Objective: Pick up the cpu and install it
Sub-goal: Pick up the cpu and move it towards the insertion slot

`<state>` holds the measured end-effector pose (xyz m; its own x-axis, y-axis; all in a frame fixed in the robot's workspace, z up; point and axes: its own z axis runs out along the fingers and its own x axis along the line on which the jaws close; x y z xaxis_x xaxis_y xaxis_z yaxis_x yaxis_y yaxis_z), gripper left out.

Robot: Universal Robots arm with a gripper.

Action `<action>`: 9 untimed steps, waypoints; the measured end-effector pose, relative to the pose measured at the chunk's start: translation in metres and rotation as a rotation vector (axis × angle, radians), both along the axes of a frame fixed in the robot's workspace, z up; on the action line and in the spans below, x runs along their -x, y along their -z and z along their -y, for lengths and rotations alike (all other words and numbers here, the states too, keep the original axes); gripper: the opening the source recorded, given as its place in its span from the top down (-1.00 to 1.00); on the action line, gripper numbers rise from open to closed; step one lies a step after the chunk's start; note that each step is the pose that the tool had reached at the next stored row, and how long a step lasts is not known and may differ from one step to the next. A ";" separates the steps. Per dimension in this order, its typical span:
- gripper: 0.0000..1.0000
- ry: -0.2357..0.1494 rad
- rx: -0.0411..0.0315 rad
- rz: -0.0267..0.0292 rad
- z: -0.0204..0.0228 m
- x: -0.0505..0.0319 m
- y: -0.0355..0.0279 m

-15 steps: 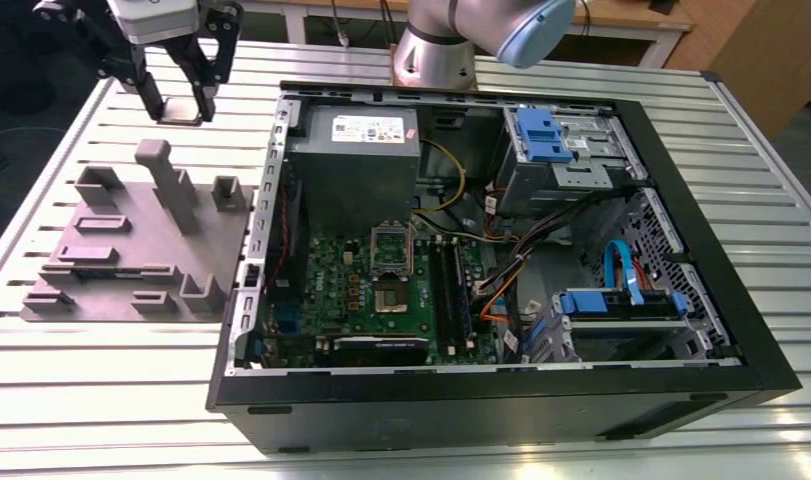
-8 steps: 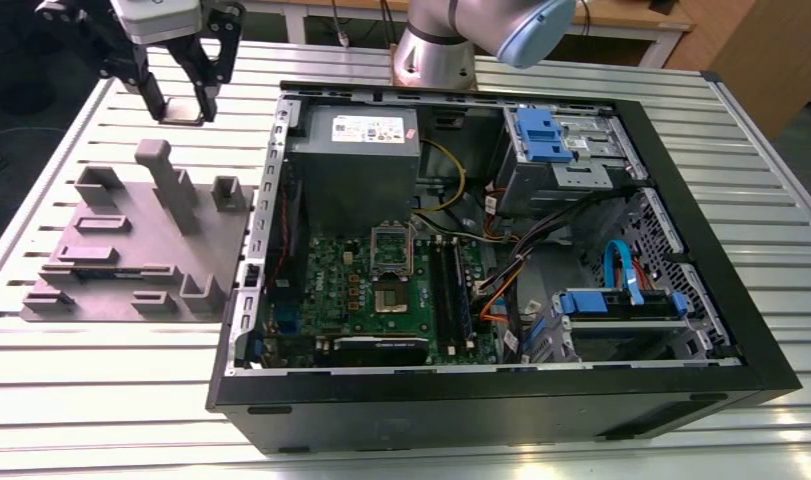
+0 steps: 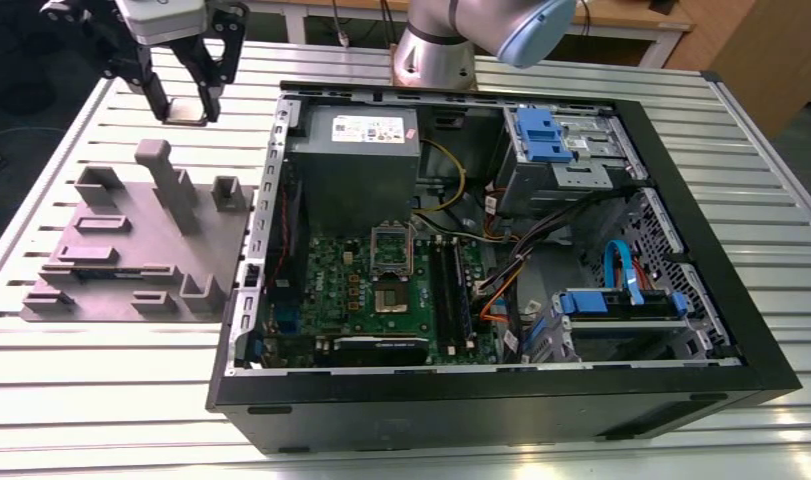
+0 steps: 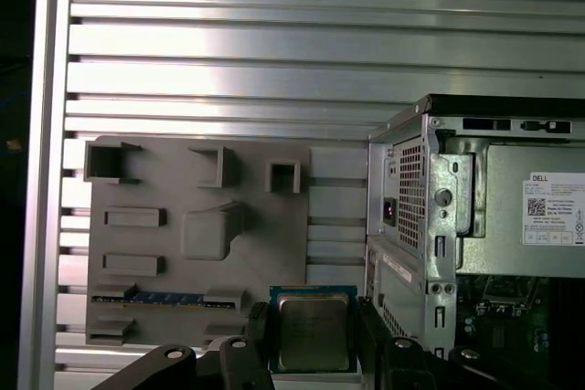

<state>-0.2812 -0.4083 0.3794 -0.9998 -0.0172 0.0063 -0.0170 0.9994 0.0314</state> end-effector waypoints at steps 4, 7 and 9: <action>0.05 0.000 0.0001 0.0000 0.0000 -0.0010 0.0000; 0.05 0.000 0.0001 -0.0001 0.0000 -0.0018 0.0000; 0.05 0.000 0.0001 -0.0001 0.0000 -0.0024 0.0000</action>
